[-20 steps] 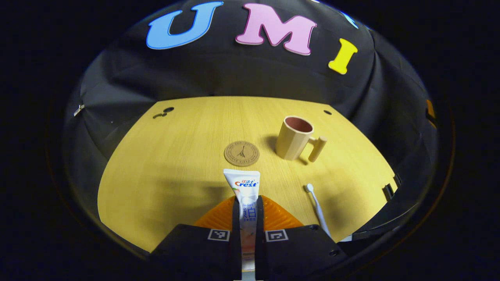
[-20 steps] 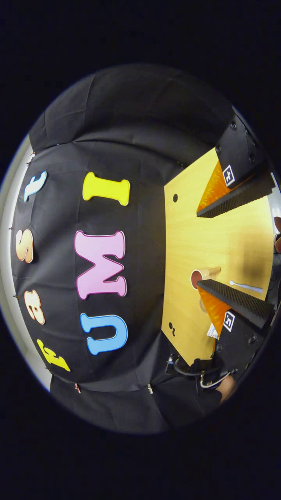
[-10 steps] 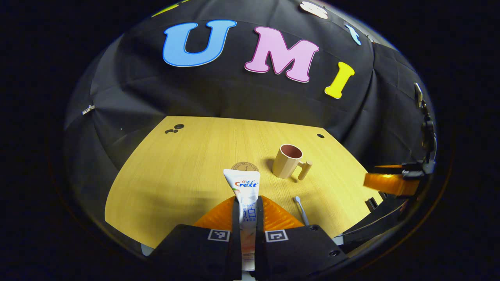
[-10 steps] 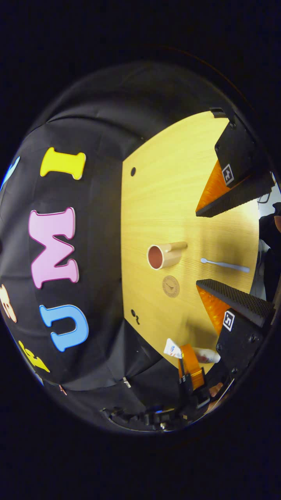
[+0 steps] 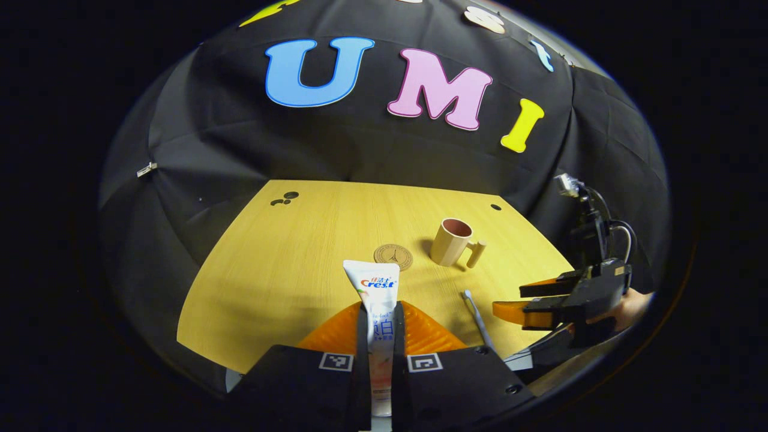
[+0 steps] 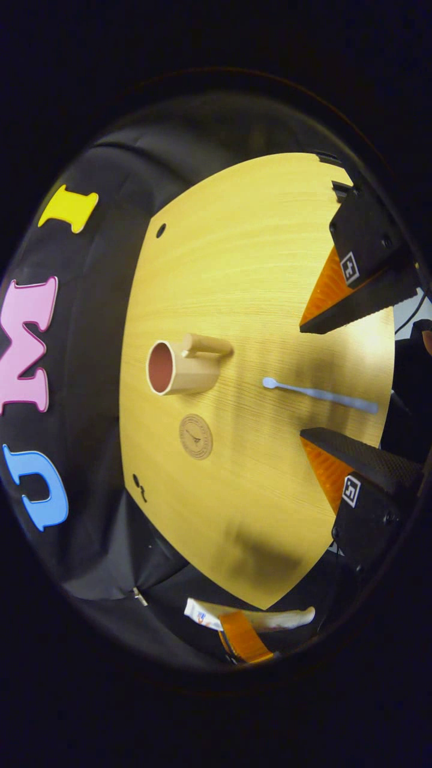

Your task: Put the toothbrush and toothpaste on the desktop into the cup, then pick up the cup and place it on the coaster on the desktop.

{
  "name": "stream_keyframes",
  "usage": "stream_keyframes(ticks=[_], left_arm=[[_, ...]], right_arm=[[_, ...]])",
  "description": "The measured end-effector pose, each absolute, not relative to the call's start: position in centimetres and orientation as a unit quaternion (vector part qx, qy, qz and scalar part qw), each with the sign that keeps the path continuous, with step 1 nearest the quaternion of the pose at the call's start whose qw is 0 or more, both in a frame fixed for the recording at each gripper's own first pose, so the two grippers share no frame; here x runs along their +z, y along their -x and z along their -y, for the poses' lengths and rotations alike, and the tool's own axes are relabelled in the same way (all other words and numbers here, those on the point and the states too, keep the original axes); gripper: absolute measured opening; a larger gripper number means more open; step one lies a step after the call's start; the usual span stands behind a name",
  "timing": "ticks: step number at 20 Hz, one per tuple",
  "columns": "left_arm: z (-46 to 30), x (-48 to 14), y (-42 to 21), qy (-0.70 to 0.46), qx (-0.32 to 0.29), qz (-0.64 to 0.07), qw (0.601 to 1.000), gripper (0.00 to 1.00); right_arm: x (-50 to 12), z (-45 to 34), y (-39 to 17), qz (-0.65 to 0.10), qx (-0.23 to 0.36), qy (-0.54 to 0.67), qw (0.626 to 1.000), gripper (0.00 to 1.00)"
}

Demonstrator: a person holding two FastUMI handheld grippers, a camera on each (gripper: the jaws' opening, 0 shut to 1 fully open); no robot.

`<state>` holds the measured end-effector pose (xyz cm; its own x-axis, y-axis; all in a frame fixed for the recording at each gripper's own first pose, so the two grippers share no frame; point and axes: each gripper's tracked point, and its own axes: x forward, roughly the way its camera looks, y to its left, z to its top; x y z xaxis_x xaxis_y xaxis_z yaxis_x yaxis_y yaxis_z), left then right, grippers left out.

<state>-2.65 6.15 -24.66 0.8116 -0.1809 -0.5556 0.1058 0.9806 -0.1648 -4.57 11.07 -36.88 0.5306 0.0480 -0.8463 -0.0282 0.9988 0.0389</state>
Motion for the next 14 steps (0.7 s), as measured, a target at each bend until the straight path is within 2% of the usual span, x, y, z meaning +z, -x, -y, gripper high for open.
stream_keyframes(ticks=[8, 14], left_arm=[[-7.4, -24.8, 3.9, 0.069, -0.067, -0.299, 0.950, 0.19], [-7.6, -25.1, 4.1, 0.075, -0.059, -0.301, 0.949, 0.18]], right_arm=[[-42.1, -11.8, 4.4, -0.538, 0.011, -0.009, 0.843, 0.95], [-43.8, -12.0, 4.5, -0.562, 0.012, -0.002, 0.827, 0.84]])
